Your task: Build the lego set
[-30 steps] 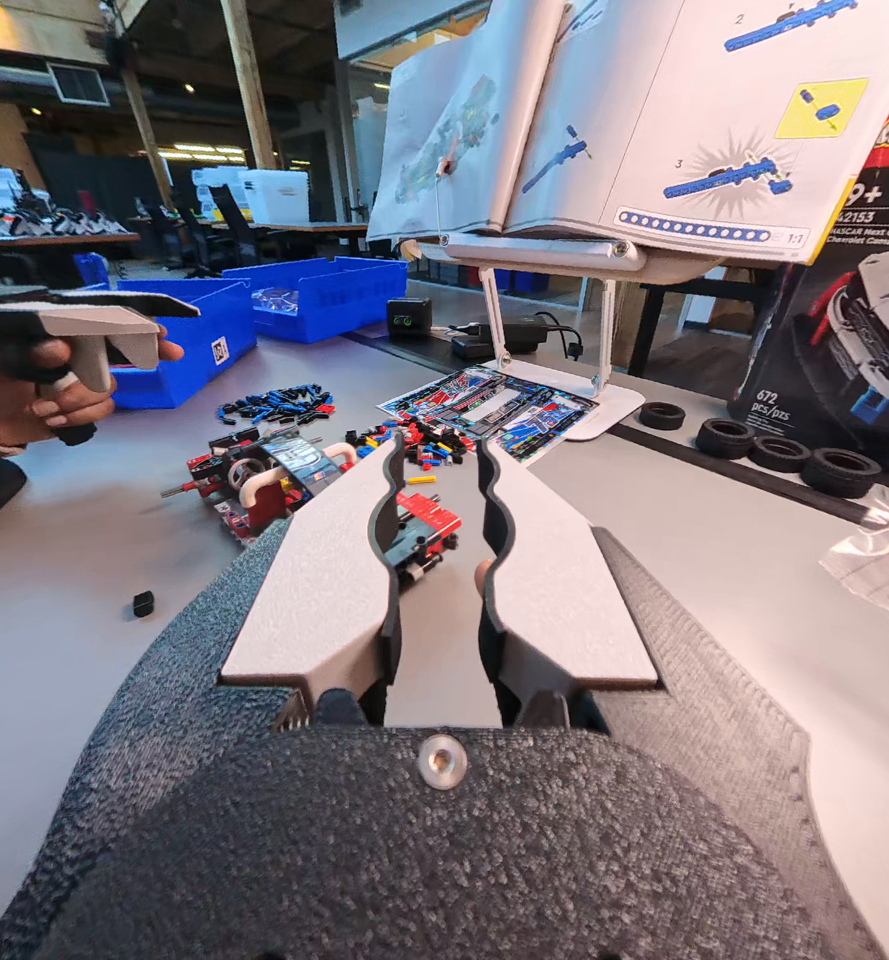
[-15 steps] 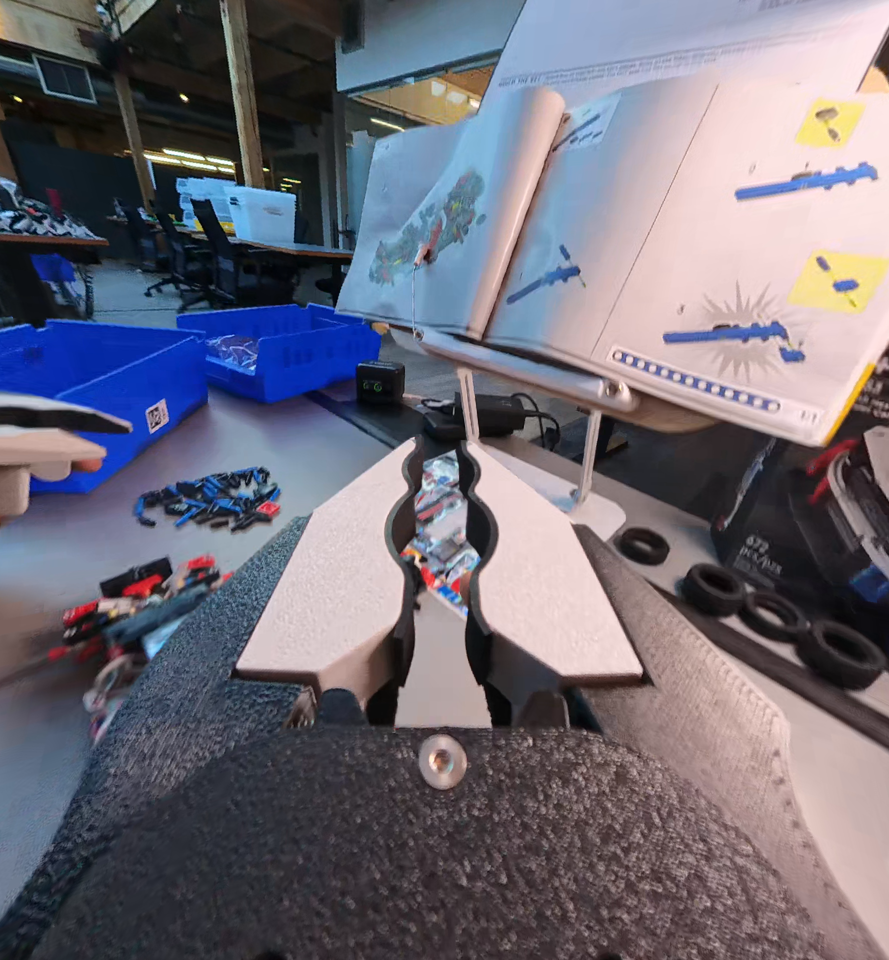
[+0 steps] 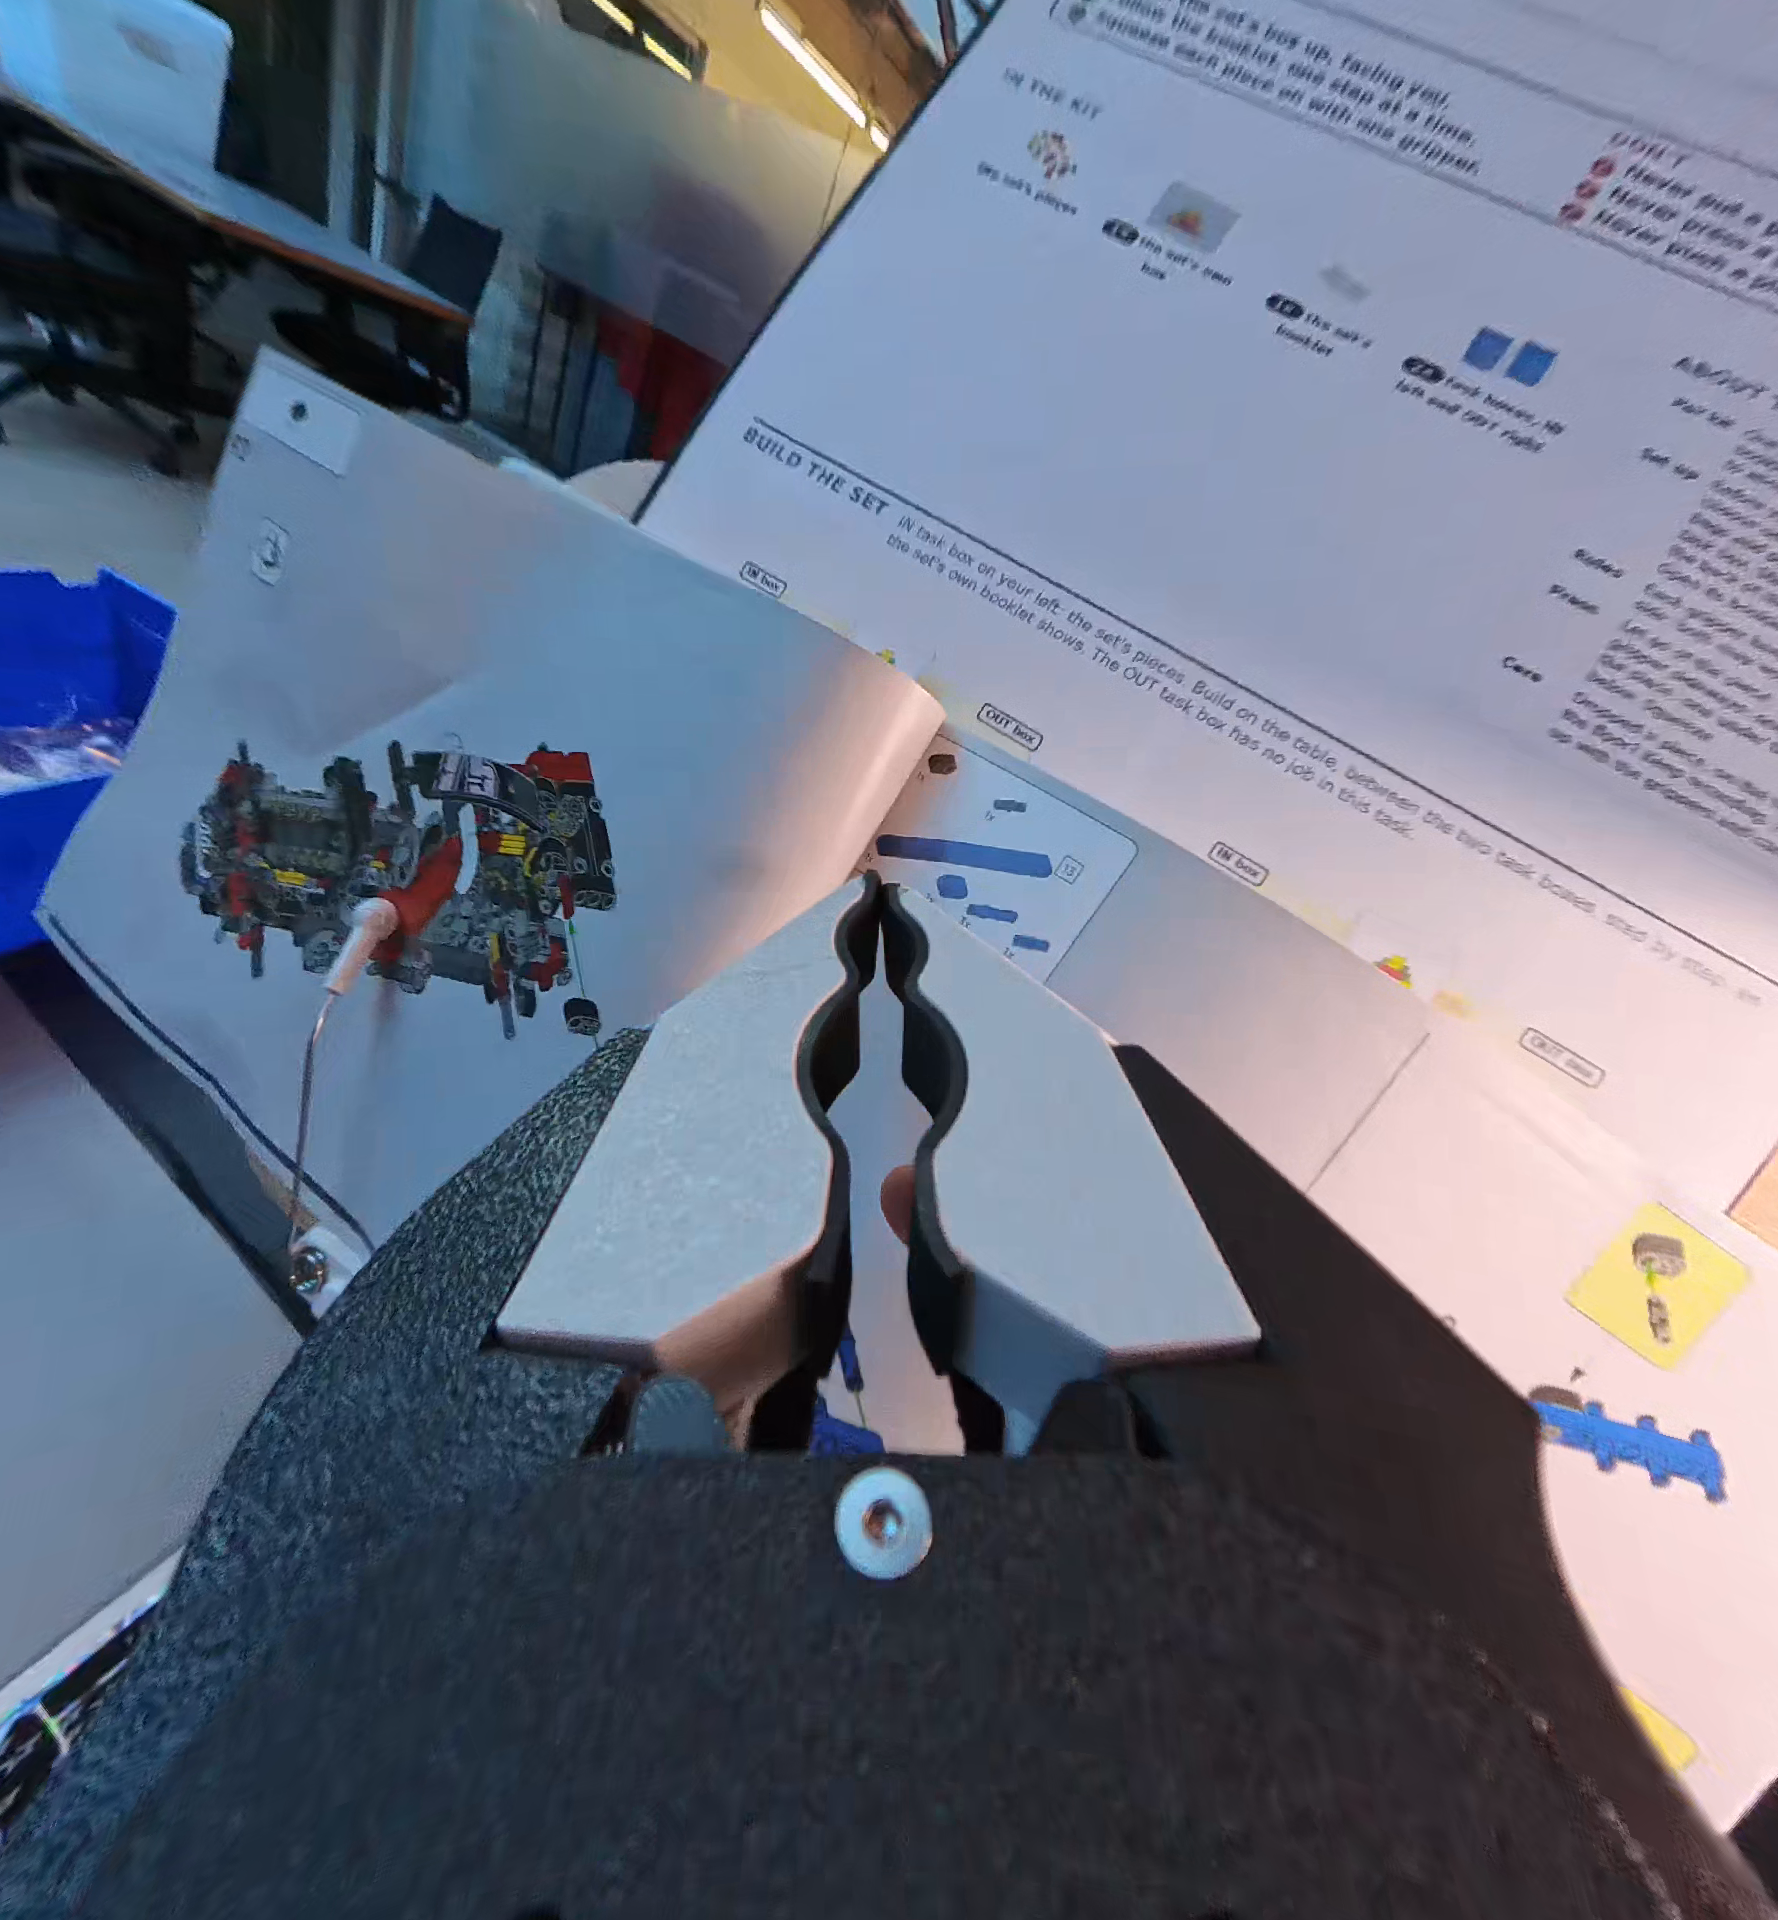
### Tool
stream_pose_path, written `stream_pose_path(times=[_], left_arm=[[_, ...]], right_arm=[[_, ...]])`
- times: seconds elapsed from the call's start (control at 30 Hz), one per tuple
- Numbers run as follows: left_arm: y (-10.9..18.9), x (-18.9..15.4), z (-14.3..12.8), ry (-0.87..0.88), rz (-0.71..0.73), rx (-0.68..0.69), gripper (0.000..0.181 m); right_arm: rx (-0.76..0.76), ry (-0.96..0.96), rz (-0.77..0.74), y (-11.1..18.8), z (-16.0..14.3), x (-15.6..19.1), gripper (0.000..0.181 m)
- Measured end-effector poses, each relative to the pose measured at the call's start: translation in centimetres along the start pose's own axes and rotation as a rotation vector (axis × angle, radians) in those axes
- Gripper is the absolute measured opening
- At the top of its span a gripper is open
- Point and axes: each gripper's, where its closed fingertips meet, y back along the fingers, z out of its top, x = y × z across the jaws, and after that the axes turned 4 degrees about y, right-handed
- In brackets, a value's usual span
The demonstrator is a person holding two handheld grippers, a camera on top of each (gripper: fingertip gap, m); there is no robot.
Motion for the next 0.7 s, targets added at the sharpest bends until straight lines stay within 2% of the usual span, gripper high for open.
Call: stream_pose_path(times=[0.1, 0.2, 0.33, 0.53, 0.7], left_arm=[[-0.1, -0.1, -0.2, 0.004, -0.006, 0.006, 0.027], [-0.3, -0.3, -0.5, 0.003, -0.012, 0.018, 0.027], [-0.5, -0.5, -0.9, 0.003, -0.022, 0.035, 0.026], [-0.8, -0.8, -1.5, -0.002, -0.039, 0.058, 0.025], [-1.0, -0.8, -1.9, 0.005, -0.040, 0.076, 0.025]], right_arm=[[0.062, 0.074, 0.025, -1.7, -0.9, 1.1, 0.000], [0.051, 0.157, -0.024, -2.0, -0.9, 1.5, 0.000], [0.025, 0.121, 0.037, -2.0, -1.2, 2.0, 0.000], [0.001, 0.188, 0.109, -1.9, -1.4, 2.9, 0.000], [-0.029, 0.153, 0.117, -1.8, -1.3, 2.9, 0.000]])
